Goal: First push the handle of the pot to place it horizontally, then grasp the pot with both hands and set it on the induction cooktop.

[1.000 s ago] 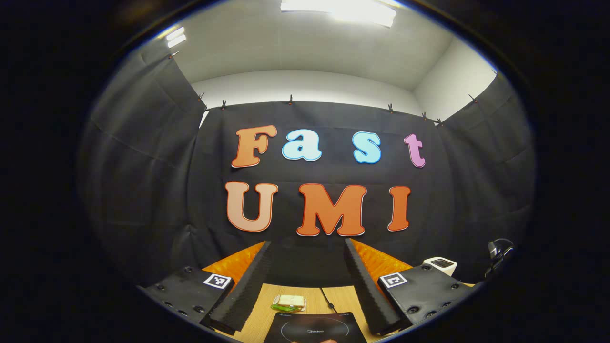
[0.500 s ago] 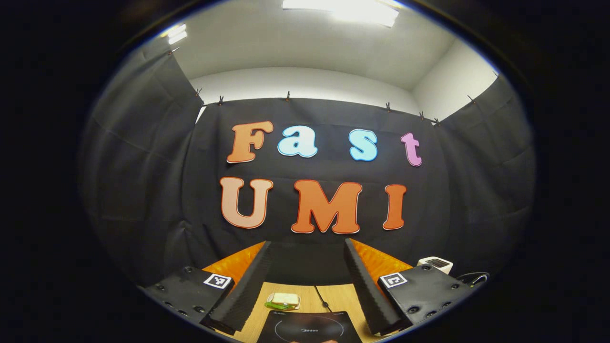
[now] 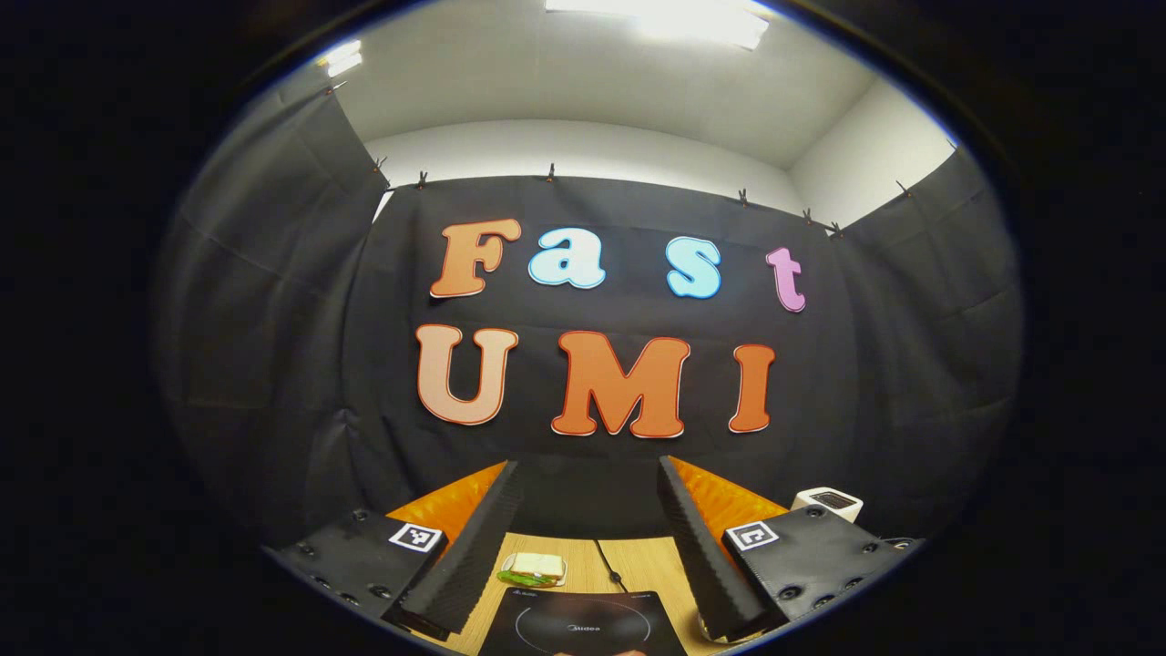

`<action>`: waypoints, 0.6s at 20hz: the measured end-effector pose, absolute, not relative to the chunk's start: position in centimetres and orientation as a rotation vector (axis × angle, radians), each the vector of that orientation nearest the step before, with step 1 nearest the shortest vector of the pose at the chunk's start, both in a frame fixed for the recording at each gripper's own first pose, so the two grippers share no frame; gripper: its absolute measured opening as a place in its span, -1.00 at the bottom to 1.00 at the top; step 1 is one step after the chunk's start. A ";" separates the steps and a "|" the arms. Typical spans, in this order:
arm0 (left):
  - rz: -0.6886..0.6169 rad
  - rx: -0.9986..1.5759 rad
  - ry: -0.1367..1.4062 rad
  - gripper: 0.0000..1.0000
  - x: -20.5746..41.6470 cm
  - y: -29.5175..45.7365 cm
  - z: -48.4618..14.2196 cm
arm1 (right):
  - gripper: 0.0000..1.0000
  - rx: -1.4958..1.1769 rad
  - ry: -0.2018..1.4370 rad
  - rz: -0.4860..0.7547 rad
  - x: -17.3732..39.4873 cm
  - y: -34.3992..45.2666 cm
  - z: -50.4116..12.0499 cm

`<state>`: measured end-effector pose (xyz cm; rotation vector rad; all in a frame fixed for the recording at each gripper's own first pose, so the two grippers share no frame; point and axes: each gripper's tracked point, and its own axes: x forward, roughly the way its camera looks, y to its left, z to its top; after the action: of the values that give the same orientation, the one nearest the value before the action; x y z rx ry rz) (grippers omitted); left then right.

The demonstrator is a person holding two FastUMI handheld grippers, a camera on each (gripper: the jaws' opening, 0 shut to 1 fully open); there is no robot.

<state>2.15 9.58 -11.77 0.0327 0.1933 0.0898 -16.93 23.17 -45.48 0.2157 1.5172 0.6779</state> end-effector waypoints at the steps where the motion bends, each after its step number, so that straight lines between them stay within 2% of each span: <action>1: 0.080 0.031 0.202 0.93 2.2 9.2 -12.1 | -1.00 0.215 1.513 0.665 -16.8 22.8 -45.6; 7: 0.017 -0.016 0.236 0.96 2.4 6.7 -13.5 | -1.00 0.211 1.528 0.596 -16.1 18.5 -46.7; 12: 0.016 -0.065 0.285 0.95 2.5 6.3 -15.5 | -1.00 0.161 1.521 0.527 -14.6 14.9 -48.2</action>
<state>2.52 6.31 -15.47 -0.0651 0.2849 0.0162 -14.64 14.87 -48.15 0.1608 1.5210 0.5268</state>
